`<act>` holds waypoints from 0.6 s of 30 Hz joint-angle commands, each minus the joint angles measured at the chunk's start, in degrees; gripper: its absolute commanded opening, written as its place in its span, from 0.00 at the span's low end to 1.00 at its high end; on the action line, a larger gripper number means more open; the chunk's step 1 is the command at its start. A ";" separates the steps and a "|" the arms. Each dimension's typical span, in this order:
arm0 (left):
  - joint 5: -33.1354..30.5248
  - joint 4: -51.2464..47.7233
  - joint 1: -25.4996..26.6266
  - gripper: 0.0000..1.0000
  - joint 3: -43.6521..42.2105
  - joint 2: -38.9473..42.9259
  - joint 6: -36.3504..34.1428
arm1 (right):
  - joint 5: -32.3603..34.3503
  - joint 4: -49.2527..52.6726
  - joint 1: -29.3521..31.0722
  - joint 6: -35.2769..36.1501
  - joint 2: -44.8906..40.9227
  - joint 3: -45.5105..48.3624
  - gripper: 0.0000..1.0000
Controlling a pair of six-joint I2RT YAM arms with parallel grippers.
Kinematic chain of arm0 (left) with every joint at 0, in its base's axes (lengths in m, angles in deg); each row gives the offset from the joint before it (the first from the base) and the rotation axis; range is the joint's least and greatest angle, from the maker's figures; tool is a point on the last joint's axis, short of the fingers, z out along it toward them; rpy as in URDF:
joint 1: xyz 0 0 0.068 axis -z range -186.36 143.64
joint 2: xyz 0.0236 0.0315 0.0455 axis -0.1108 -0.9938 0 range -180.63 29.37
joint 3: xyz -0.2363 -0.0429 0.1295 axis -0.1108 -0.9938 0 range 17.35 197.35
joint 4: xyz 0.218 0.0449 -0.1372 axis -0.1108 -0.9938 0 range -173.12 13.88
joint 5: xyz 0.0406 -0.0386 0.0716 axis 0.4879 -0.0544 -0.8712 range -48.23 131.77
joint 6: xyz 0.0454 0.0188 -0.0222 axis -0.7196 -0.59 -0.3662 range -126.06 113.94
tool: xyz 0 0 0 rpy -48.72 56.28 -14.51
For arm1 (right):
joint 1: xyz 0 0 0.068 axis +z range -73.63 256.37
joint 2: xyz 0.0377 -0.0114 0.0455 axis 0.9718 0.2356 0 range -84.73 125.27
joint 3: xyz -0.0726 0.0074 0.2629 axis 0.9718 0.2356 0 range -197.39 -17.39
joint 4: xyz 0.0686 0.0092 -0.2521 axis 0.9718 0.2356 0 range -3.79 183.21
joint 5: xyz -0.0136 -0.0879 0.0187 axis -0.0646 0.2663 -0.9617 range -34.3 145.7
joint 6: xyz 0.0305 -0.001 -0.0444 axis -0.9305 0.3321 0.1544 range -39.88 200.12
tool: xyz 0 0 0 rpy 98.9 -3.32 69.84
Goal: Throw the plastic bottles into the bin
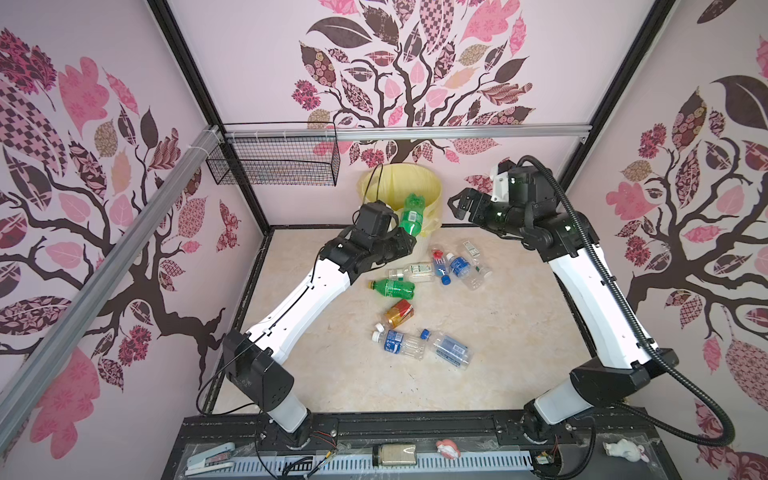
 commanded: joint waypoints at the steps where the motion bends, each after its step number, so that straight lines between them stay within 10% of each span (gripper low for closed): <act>1: -3.64 0.03 -0.86 0.10 4.93 0.61 -4.75 | 5.34 -0.07 4.08 7.16 -2.68 -2.28 1.00; 18: -13.71 3.28 -4.51 0.09 33.78 -15.99 -17.32 | 13.85 -0.60 15.31 14.76 -0.22 -7.58 1.00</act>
